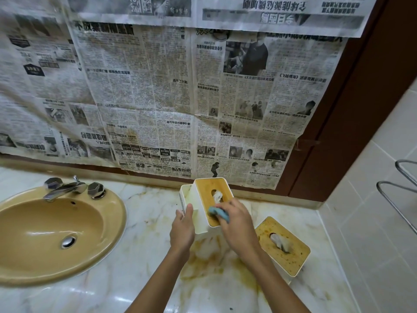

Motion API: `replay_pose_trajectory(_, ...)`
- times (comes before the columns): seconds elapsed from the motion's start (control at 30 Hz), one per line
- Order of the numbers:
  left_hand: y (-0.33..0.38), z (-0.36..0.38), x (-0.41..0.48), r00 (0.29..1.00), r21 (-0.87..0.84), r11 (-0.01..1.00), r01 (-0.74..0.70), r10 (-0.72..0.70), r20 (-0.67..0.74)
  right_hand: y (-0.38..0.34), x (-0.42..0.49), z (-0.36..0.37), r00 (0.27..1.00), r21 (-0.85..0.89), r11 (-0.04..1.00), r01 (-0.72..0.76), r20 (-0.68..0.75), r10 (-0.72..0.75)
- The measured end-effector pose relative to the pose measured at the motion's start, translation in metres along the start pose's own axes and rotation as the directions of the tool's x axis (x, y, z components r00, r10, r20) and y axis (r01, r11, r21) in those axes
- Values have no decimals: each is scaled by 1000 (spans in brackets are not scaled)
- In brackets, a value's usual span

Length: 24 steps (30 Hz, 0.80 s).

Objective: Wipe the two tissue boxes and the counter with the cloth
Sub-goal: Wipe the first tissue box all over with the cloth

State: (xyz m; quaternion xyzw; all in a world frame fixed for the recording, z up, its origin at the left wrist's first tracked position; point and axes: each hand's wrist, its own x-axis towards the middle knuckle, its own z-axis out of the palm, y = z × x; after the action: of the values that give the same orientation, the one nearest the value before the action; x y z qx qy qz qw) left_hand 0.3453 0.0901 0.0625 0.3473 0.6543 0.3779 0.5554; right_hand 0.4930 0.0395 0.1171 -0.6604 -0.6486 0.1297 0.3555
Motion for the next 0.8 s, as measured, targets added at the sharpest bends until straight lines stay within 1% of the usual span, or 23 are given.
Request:
replay_pose_trajectory(0.03,2,0,-1,1000,4,1000,3,-3,8,-1,-3,4,999,-24,999,38,33,-37)
replay_pose_trajectory(0.1,2,-3,4,999,-4,999,32,-32,26,3,-10,7,997,-44,997,67,29,-65)
replay_pose_trajectory(0.2,21,-15,-10,996,-38,997,71,-68,57,20,-17,0,999,-85,995,54,-3,-54)
replay_pose_trajectory(0.23,24,-18,-10,993,-38,995,88,-85,77,25,-17,-5,999,-71,996,46,-22,-47)
replay_pose_trajectory(0.27,24,-21,-9,987,-33,992,122,-118,109,29,-16,-10,998,-27,999,25,-60,-26)
replay_pose_trajectory(0.3,25,-26,-7,978,-24,987,160,-155,142,32,-14,-15,993,56,998,-17,-117,23)
replay_pose_trajectory(0.33,25,-32,-4,964,-22,978,206,-199,176,34,-11,-22,978,173,982,-75,-180,107)
replay_pose_trajectory(0.37,26,-37,-3,944,-40,964,263,-248,217,34,-7,-30,949,313,941,-128,-236,208)
replay_pose_trajectory(0.4,27,-42,-1,919,-69,945,320,-291,267,33,-3,-37,914,450,879,-158,-271,303)
replay_pose_trajectory(0.43,26,-46,0,894,-99,926,365,-320,313,33,2,-42,885,553,816,-168,-281,372)
replay_pose_trajectory(0.47,25,-48,1,876,-121,912,393,-331,351,31,6,-47,872,606,777,-169,-276,405)
replay_pose_trajectory(0.5,25,-48,-1,864,-135,902,410,-336,376,30,12,-50,875,626,763,-160,-268,403)
replay_pose_trajectory(0.53,24,-47,-1,853,-152,893,423,-335,401,28,17,-51,889,619,771,-146,-260,377)
replay_pose_trajectory(0.6,24,-44,-5,832,-202,871,448,-324,450,21,26,-48,928,561,819,-123,-227,296)
replay_pose_trajectory(0.67,25,-40,-6,810,-231,851,472,-316,494,12,30,-43,969,509,856,-91,-152,193)
replay_pose_trajectory(0.73,25,-36,-5,794,-253,834,491,-308,525,2,26,-36,993,466,885,-13,-102,68)
replay_pose_trajectory(0.8,24,-35,-1,787,-279,811,515,-318,529,-10,15,-31,995,421,903,85,-76,-58)
